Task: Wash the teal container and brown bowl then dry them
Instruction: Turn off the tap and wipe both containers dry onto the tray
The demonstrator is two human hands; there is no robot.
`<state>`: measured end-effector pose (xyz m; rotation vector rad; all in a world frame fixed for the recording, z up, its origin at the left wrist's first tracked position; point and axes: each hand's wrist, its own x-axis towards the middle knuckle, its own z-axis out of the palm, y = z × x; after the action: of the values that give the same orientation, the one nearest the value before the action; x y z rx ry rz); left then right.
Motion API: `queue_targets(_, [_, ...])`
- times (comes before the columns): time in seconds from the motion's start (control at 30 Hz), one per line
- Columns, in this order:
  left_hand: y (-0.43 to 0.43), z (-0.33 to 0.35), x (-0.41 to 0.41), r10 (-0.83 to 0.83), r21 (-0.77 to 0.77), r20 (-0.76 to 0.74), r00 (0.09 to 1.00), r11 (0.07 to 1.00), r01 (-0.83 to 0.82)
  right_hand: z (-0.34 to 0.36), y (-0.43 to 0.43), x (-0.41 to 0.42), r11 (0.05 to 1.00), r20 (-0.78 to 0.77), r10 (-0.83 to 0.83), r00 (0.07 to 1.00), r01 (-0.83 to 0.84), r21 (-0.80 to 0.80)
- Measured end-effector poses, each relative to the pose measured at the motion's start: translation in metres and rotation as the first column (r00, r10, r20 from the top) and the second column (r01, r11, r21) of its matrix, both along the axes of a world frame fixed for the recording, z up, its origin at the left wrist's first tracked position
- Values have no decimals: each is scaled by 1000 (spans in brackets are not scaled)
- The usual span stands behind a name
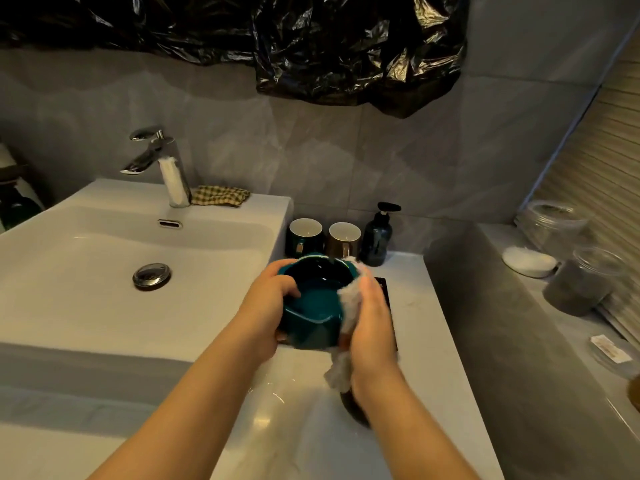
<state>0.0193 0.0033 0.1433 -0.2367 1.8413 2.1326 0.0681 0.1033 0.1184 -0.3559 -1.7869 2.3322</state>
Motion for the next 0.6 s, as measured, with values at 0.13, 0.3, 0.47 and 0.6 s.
queue_targets(0.13, [-2, -1, 2, 86, 44, 35, 996, 995, -87, -4, -23, 10, 965, -165, 3, 986, 41, 260])
queue_targets(0.3, [-13, 9, 11, -161, -84, -31, 986, 984, 158, 23, 29, -12, 985, 123, 160, 979, -151, -83])
queue_targets(0.47, [-6, 10, 2, 106, 56, 10, 994, 993, -107, 3, -12, 4, 983, -137, 41, 990, -15, 182])
queue_targets(0.6, [-6, 4, 9, 21, -33, -3, 1000, 999, -21, 10, -12, 6, 915, -211, 1, 977, 84, 394])
